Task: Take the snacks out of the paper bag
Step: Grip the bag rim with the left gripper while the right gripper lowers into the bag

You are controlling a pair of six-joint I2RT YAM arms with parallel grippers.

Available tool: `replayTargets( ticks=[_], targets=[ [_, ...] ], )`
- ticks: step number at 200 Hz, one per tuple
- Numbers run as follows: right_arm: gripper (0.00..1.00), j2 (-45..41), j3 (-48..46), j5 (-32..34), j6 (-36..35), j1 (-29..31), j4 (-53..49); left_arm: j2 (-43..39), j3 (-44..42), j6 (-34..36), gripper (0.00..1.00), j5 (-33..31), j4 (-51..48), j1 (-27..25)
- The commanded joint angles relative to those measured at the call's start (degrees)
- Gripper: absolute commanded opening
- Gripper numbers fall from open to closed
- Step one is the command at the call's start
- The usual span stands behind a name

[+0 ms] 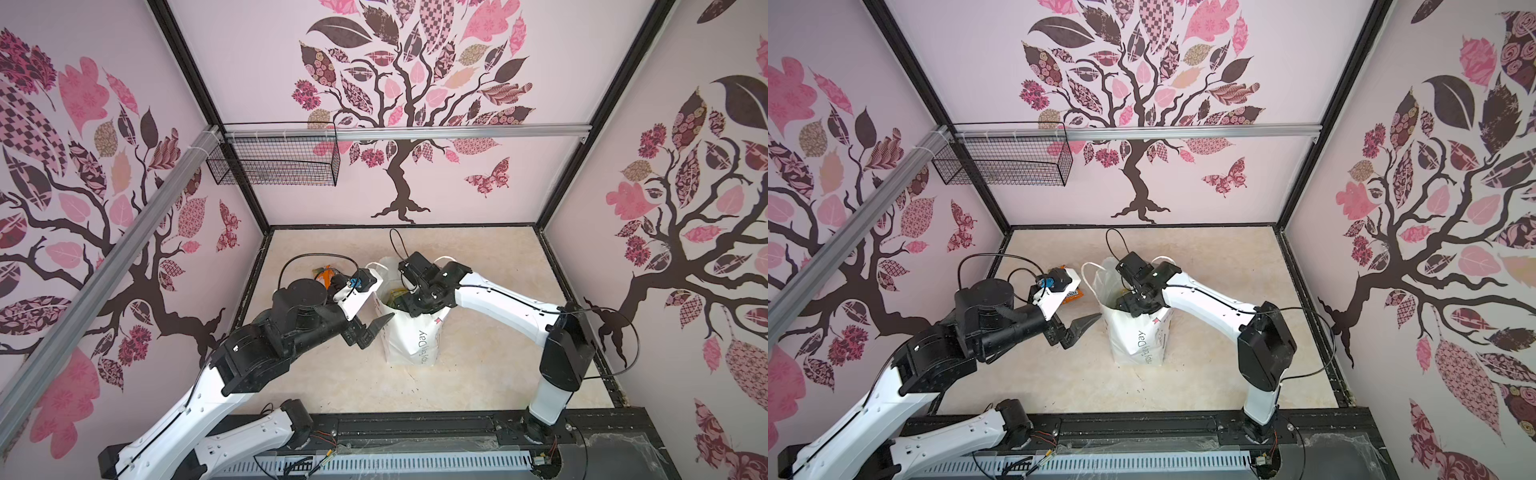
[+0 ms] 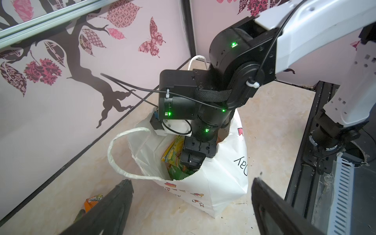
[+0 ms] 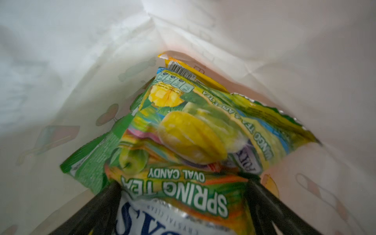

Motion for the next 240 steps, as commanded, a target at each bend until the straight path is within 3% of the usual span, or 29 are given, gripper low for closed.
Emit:
replayTargets(
  ticks=[1,31,70,110,175,218,240],
  targets=[
    [0.98,2.8,0.8,-2.1,-0.8,0.5,-4.5,0.1,-0.9,0.6,0.93,-0.4,2.1,-0.1],
    [0.99,-0.7,3.5,-5.9,-0.1,-0.3,-3.9,0.3,-0.9,0.9,0.93,-0.3,2.9,-0.1],
    [0.99,-4.8,4.4,0.3,0.2,-3.0,-2.1,1.1,-0.5,1.3,0.93,0.0,3.2,-0.1],
    [1.00,-4.0,0.5,-0.2,-1.1,-6.5,-1.2,0.4,-1.9,1.4,0.93,-0.4,4.0,-0.1],
    [0.99,-3.0,-2.7,-4.4,0.0,-6.2,-1.9,0.5,-2.3,1.3,0.93,-0.8,4.4,-0.1],
    [0.99,-2.1,-5.3,1.0,0.9,-3.9,-1.1,0.5,-2.5,0.9,0.93,-0.8,4.5,-0.1],
    [0.91,-1.4,-5.0,0.5,1.0,-3.7,-1.3,0.5,-2.6,0.7,0.93,-1.2,4.5,-0.1]
  ],
)
